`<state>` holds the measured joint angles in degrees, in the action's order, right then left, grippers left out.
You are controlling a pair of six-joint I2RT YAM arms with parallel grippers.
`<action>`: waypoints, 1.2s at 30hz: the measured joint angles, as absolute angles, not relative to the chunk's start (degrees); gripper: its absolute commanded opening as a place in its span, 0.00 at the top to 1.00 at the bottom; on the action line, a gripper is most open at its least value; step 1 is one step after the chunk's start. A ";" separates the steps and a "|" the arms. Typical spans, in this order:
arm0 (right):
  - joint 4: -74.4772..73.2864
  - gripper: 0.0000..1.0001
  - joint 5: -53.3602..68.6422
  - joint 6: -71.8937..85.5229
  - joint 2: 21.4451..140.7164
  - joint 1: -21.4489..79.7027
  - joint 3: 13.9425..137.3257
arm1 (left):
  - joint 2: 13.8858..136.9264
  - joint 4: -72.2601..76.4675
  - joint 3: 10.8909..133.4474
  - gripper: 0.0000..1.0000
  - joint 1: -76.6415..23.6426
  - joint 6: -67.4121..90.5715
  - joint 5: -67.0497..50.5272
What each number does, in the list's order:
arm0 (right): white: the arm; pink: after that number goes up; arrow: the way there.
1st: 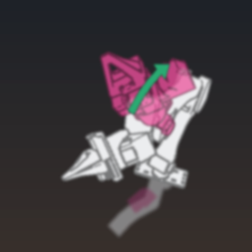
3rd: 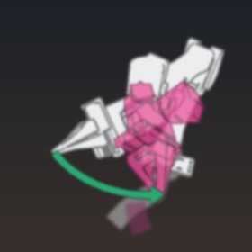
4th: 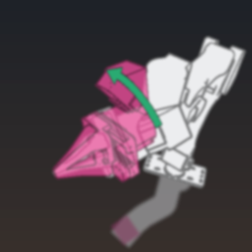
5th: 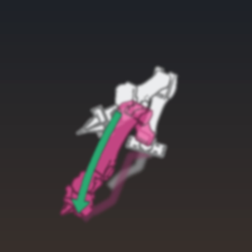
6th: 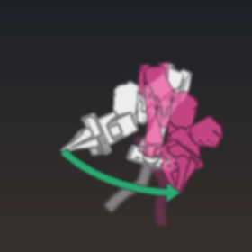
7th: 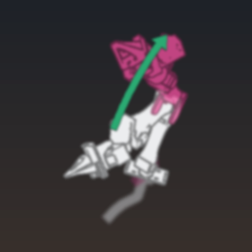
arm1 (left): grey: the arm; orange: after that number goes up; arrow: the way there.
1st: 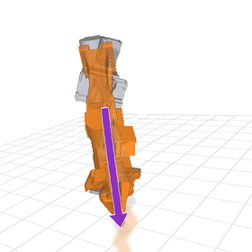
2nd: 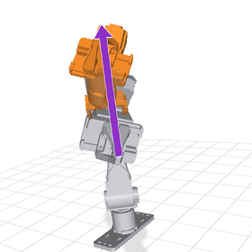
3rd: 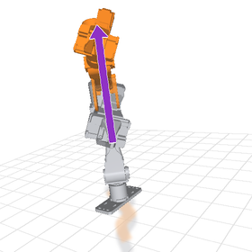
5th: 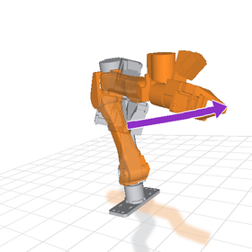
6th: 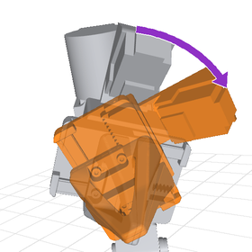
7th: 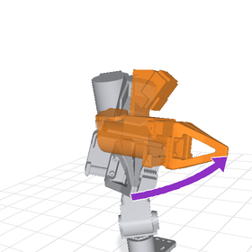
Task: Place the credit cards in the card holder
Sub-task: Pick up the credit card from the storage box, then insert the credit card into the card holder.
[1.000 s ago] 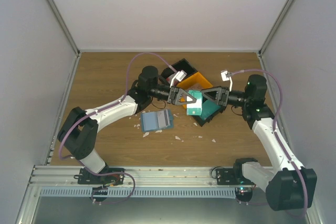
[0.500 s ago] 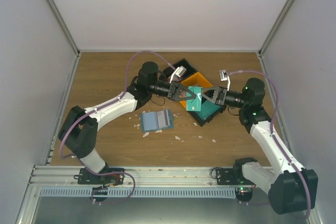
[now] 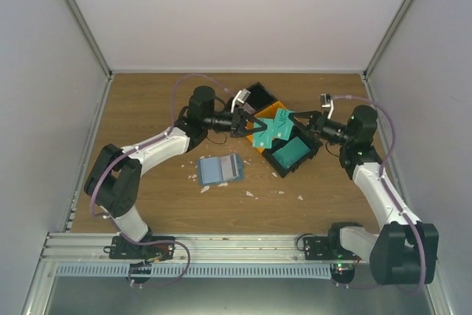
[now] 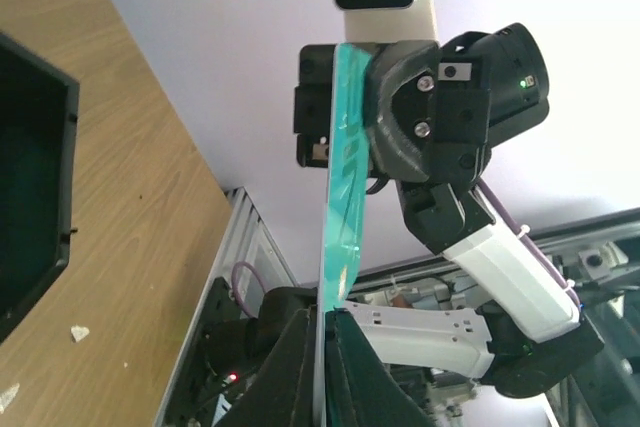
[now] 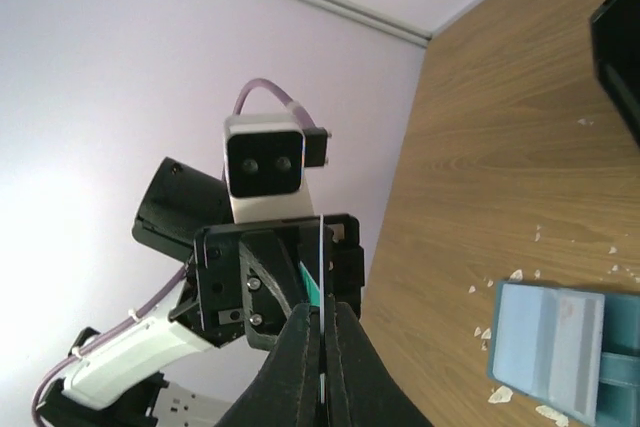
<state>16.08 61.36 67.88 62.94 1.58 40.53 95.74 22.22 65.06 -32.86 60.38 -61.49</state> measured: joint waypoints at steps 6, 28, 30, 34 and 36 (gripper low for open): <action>9.50 0.99 58.65 62.61 64.86 -2.09 43.18 | 96.18 21.63 62.30 1.00 -31.86 59.83 -60.84; -19.20 0.99 39.31 25.32 76.58 17.47 50.26 | 80.64 -5.28 46.41 1.00 -24.16 40.23 -35.68; -17.17 0.99 39.33 27.16 79.15 20.23 50.24 | 78.72 -7.73 44.58 1.00 -22.15 39.03 -34.13; -12.40 1.00 39.20 31.75 85.65 24.60 50.57 | 74.87 -12.40 40.75 1.00 -17.93 36.53 -32.03; -10.31 1.00 39.09 34.00 89.49 26.70 51.59 | 74.11 -14.06 39.16 1.00 -15.94 35.27 -31.94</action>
